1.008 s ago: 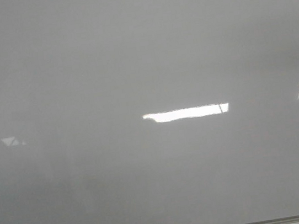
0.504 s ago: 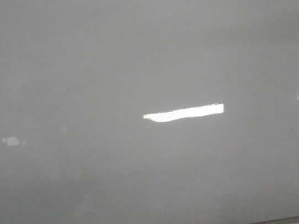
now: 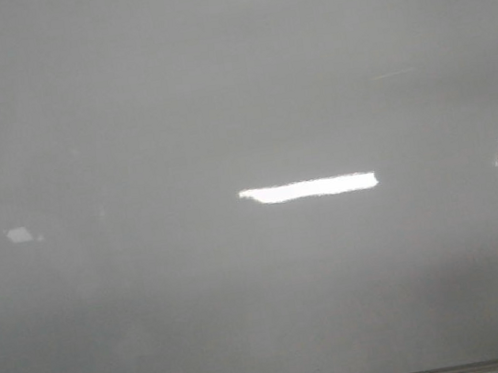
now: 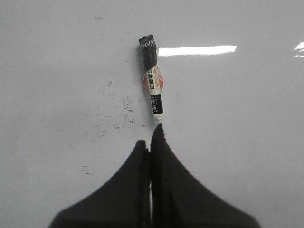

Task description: Write number 7 on whiteboard

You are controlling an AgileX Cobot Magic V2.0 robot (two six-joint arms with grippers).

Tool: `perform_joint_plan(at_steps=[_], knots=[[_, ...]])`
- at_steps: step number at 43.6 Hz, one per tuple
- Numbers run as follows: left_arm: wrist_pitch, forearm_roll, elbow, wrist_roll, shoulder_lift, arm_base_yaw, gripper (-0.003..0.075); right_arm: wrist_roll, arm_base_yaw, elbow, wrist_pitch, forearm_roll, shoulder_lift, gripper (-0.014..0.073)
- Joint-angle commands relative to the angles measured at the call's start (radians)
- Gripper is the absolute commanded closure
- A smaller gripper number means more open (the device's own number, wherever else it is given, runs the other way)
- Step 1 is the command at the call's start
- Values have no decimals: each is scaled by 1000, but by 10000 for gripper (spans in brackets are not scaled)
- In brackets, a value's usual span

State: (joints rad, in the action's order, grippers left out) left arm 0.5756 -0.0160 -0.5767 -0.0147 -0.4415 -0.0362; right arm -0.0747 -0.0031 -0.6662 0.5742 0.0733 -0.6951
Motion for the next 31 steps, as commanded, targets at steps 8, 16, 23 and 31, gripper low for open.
perform_joint_plan(at_steps=[8,16,23,31], knots=[[-75,-8,-22,4,-77,-3,525,-21,55,-23,-54,5,-12,300],[-109,-10,-29,4,-152,-3,225,-23,82,-23,-54,5,-12,77],[-106,-13,-78,4,-258,-3,206,-23,82,-23,-63,5,-12,83],[-117,-29,-151,4,-394,-3,206,-23,82,-23,-62,5,-12,83]])
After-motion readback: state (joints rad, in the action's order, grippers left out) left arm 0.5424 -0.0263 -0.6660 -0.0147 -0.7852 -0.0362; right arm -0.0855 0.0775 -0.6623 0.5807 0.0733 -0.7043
